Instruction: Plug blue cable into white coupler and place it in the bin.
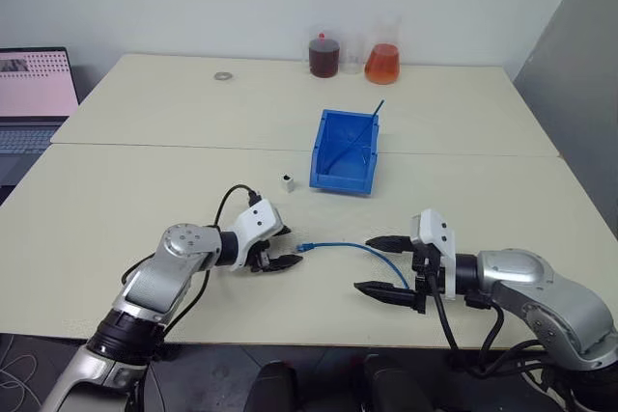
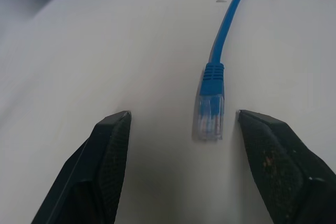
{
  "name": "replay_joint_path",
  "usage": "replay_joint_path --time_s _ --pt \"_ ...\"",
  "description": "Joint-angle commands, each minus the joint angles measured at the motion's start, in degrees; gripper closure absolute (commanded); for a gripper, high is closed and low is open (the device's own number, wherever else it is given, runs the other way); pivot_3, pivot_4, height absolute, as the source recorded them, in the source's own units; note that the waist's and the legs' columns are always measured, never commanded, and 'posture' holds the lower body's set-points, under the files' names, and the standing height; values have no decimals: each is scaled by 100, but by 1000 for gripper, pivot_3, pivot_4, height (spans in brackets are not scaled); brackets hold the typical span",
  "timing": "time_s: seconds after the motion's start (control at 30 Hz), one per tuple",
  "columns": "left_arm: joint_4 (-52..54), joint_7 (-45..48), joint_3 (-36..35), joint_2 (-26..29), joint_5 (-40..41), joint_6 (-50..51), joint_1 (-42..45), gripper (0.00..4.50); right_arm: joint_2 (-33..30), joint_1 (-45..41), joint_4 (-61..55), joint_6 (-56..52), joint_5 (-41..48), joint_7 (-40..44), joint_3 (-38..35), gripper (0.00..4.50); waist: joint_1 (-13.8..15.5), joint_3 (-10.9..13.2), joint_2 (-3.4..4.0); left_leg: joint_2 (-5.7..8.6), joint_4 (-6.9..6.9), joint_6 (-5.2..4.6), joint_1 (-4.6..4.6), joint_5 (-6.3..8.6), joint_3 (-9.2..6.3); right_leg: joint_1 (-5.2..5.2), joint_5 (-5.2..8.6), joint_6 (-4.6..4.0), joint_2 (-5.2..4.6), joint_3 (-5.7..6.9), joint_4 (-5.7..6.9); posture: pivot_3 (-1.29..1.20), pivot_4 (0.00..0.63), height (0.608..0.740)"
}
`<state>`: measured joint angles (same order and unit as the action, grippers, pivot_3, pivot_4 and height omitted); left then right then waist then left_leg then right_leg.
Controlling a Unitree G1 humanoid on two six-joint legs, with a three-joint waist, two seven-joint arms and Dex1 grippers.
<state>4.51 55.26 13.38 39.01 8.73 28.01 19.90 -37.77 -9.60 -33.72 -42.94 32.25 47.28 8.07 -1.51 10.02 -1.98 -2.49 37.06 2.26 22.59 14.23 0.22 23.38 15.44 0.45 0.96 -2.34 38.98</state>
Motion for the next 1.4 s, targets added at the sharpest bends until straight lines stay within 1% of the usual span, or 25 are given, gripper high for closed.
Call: replay_joint_path --time_s 0.03,0.2,0.27,0.3,0.43,0.57,0.7,0.83,0.93,1.03,1.13,1.23,1.33,1.4 --pt "42 179 255 19 -52 228 -26 1750 -77 -7 -262 107 14 -11 -66 322 -1 0 0 0 0 0 0 0 0 0 0 0 0 0 0 0 150 740" --pt "251 299 344 135 -37 386 -164 2873 -87 -25 -256 116 -1 -16 -81 322 -10 -1 0 -2 -1 0 -1 0 0 0 0 0 1 0 -1 0 150 740" --pt "263 270 336 137 -52 402 -185 3250 -92 -24 -247 124 -5 -11 -85 322 -12 -1 0 -3 -2 0 -2 0 0 0 1 -1 0 -1 -1 0 150 740" --pt "277 265 328 141 -49 409 -201 3550 -97 -23 -245 130 -5 -4 -85 322 -12 -1 0 -3 -2 0 -2 0 0 0 1 -1 0 0 -1 0 150 740" --pt "340 256 293 161 -33 415 -296 4240 -118 -42 -224 175 -29 25 -72 322 -13 -2 0 -4 -2 0 -3 0 0 -1 1 0 1 0 -1 0 150 740" --pt "371 208 199 88 42 361 -399 4246 -33 -98 -184 232 -15 -58 -130 322 -13 -2 0 -4 -2 0 -4 0 1 -1 1 -1 1 -1 -1 0 150 740" --pt "505 164 -129 -130 346 278 -434 4246 189 -320 -134 -45 422 -265 -428 322 -13 -2 0 -6 -2 0 -5 0 0 -2 1 -1 1 -1 0 0 150 740" --pt "548 222 -361 -282 598 202 -281 4247 172 -378 -215 -183 611 -290 -539 322 -6 -1 -1 -7 -1 0 -1 0 -1 -2 0 0 0 0 0 0 150 740" --pt "631 151 -666 -586 1114 462 53 4247 -15 -225 -524 -295 793 -168 -522 322 20 0 -1 -6 0 0 6 0 -5 1 1 -1 0 4 -2 0 150 740" --pt "722 53 -917 -860 1583 811 362 4247 15 -20 -593 -201 820 -209 -470 322 16 0 -6 -4 6 0 18 0 -10 5 0 1 0 10 -3 0 150 740" --pt "805 46 -989 -886 1832 1079 503 4247 233 117 -642 -82 856 -426 -499 322 -33 -1 -6 1 3 0 15 0 -8 5 0 0 1 7 -2 0 150 740" --pt "885 28 -1043 -868 2050 1295 545 4247 398 180 -652 -270 1074 -608 -566 322 -53 0 -5 -1 1 0 8 0 -8 5 0 0 12 -1 1 0 150 740" --pt "999 135 -1099 -775 2331 1542 518 4247 874 266 -443 -494 1718 -1054 -861 322 -38 0 -5 -5 1 0 7 0 -10 5 0 0 21 5 2 0 150 740" --pt "1072 164 -1148 -734 2526 1707 509 4247 1102 243 -321 -565 1920 -1292 -990 322 -37 0 -5 -8 2 1 7 0 -12 5 0 -1 25 5 3 0 150 740"
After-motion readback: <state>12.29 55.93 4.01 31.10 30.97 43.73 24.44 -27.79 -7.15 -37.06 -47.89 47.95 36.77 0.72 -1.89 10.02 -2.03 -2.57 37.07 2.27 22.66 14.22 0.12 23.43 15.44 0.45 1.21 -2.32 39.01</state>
